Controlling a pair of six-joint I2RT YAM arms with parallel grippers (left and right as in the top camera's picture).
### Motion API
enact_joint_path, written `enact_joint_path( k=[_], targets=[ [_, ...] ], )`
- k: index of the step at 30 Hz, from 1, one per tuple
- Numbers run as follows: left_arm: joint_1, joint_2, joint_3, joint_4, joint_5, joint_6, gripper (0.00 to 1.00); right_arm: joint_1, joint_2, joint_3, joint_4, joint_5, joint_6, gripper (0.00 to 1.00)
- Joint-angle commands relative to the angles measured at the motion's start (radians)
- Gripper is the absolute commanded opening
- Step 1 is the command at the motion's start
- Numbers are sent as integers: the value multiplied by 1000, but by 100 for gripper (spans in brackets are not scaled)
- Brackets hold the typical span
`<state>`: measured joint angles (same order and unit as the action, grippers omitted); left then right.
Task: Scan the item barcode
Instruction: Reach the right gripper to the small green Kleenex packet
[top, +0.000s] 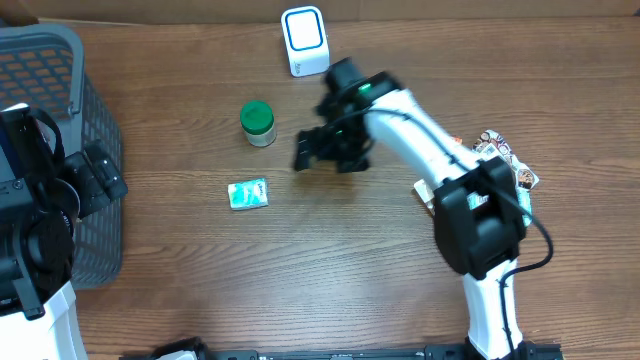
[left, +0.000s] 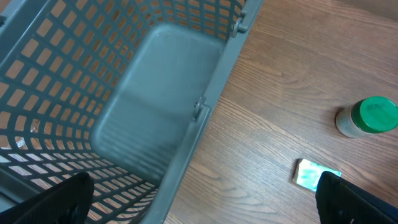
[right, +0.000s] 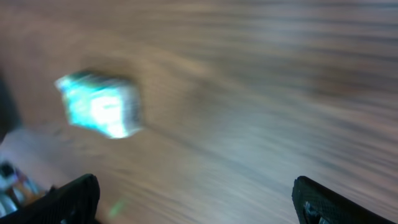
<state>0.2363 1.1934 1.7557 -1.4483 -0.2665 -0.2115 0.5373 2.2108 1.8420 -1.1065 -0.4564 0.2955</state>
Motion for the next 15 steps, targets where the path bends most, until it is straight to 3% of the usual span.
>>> enact_joint_path(
  k=[1, 5, 10, 15],
  targets=[
    [5, -9, 19, 1, -10, -21, 100, 85, -51, 24, 64, -53, 23, 100],
    [5, -9, 19, 1, -10, -21, 100, 179, -50, 23, 187, -37, 27, 99],
    [5, -9, 19, 1, -10, -21, 100, 260, -48, 23, 229, 230, 237, 82],
    [5, -9, 20, 1, -10, -21, 99, 275, -41, 23, 222, 258, 325, 63]
  ],
)
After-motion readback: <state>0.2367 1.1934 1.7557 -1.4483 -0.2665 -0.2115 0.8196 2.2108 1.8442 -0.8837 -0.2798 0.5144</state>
